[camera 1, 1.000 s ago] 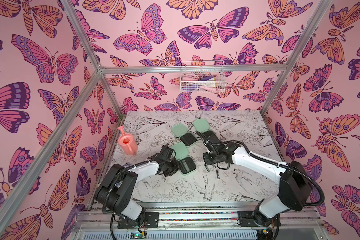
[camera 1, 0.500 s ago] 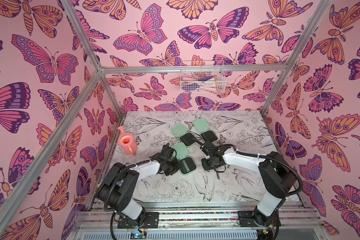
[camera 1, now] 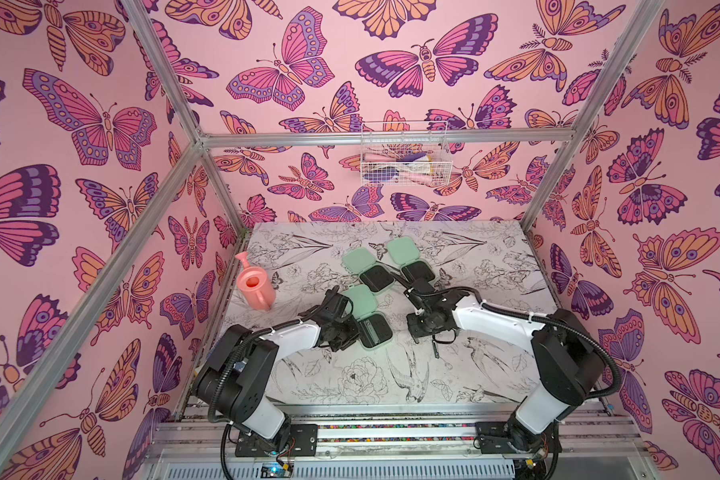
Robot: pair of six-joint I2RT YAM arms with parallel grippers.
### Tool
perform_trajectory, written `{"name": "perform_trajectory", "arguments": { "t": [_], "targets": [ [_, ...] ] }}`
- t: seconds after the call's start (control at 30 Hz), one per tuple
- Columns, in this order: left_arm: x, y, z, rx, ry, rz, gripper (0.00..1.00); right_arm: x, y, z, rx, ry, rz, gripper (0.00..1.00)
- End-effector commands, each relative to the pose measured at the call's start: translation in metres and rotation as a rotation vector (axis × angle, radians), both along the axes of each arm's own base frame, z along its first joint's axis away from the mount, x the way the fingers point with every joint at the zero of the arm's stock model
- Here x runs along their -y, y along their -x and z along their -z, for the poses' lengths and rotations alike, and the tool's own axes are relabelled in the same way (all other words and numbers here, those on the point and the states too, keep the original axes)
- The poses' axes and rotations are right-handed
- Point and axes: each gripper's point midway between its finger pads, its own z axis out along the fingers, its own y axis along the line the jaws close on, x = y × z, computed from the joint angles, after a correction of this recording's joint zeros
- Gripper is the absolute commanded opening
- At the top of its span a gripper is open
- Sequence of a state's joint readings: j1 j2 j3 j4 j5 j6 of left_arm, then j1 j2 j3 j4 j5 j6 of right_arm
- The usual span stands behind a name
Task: Organize nail clipper sets
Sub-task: Pick up the nail clipper from the center of the board.
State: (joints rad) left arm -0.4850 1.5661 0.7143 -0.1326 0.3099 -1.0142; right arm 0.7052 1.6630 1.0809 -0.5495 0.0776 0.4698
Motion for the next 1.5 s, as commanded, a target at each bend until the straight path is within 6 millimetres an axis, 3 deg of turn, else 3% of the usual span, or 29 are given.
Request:
{"name": "perform_trajectory", "arguments": {
  "t": [0.0, 0.3, 0.83, 0.97, 1.1, 1.47],
  "targets": [
    [-0.011, 0.014, 0.014, -0.054, -0.058, -0.007, 0.34, 0.019, -0.010, -0.018, 0.013, 0.011, 0.018, 0.36],
    [-0.017, 0.023, 0.013, -0.057, -0.061, -0.016, 0.34, 0.030, -0.017, -0.028, 0.017, -0.044, -0.039, 0.36],
    [-0.016, 0.021, 0.009, -0.049, -0.063, -0.016, 0.34, 0.027, -0.018, 0.012, -0.039, -0.018, -0.052, 0.29],
    [-0.016, 0.021, 0.010, -0.052, -0.064, -0.016, 0.34, 0.025, -0.014, 0.022, -0.065, -0.018, -0.059, 0.32],
    [-0.016, 0.020, 0.009, -0.048, -0.066, -0.017, 0.34, 0.026, -0.014, 0.028, -0.079, -0.008, -0.059, 0.36],
    [-0.016, 0.019, 0.009, -0.048, -0.064, -0.015, 0.34, 0.024, -0.018, 0.039, -0.091, 0.006, -0.054, 0.31]
  ]
}}
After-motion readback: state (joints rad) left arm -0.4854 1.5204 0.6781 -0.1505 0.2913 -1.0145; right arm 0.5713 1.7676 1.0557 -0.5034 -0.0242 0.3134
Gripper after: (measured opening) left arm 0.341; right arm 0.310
